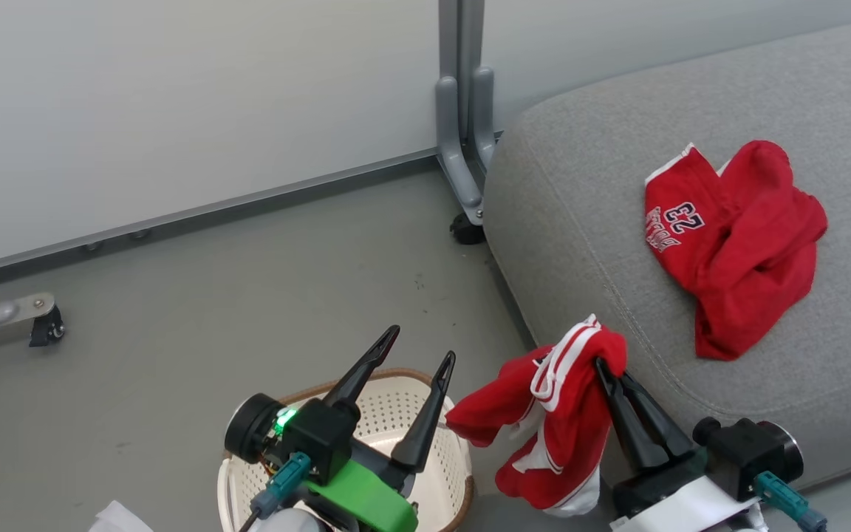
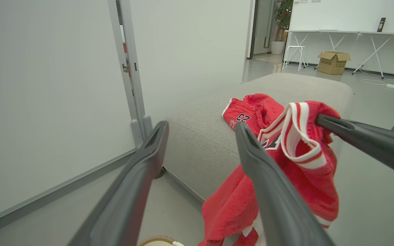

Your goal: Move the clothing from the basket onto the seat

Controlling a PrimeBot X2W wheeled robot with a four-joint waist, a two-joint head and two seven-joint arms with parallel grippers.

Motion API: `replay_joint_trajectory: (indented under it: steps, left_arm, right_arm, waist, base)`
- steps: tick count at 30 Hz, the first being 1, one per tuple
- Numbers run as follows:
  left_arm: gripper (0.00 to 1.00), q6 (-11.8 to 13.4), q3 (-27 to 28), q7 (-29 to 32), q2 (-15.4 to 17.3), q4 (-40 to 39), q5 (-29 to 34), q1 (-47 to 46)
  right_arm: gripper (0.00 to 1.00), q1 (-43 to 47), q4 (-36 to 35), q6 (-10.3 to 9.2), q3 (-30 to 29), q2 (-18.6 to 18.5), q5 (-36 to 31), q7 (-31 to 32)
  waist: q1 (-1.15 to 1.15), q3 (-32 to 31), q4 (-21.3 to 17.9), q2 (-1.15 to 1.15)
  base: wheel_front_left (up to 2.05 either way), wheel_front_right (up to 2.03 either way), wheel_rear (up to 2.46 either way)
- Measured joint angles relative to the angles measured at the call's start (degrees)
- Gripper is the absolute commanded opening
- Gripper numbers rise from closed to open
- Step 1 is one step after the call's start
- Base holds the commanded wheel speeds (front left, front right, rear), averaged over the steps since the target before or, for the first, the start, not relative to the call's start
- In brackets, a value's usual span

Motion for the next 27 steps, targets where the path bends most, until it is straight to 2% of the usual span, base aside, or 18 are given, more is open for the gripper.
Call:
replay_joint_trajectory:
  steps: [9,18,23,27]
  left_arm:
    - [1.0,-0.3,1.8,-0.6,2.9,1.5,0.5,0.8]
    - [1.0,-0.5,1.5,-0.7,4.0,1.9,3.2,-0.4]
    - [1.0,-1.8,0.1,0.7,4.2,1.6,4.1,-2.8]
    - [1.0,-2.7,-1.1,2.1,5.0,0.9,5.2,-5.1]
  right_arm:
    - [0.0,0.5,-4.9,-0.01,-3.8,-0.3,-0.7,0.0]
    - [0.0,-0.8,-7.4,0.0,-8.8,2.7,-1.5,0.0]
    - [0.0,-7.1,-8.4,-0.01,-12.0,4.4,3.0,0.0]
    - [0.0,-17.4,-8.4,-0.01,-15.3,4.5,5.2,0.0]
  waist:
    - [0.0,3.4,-6.0,0.0]
    - [0.0,10.3,-9.2,0.0]
    - [0.0,14.5,-9.2,0.0]
    - [0.0,18.3,-8.7,0.0]
  base:
    - [0.0,0.0,0.0]
    - [0.0,0.0,0.0]
    - [0.0,0.0,0.0]
    - [0.0,0.0,0.0]
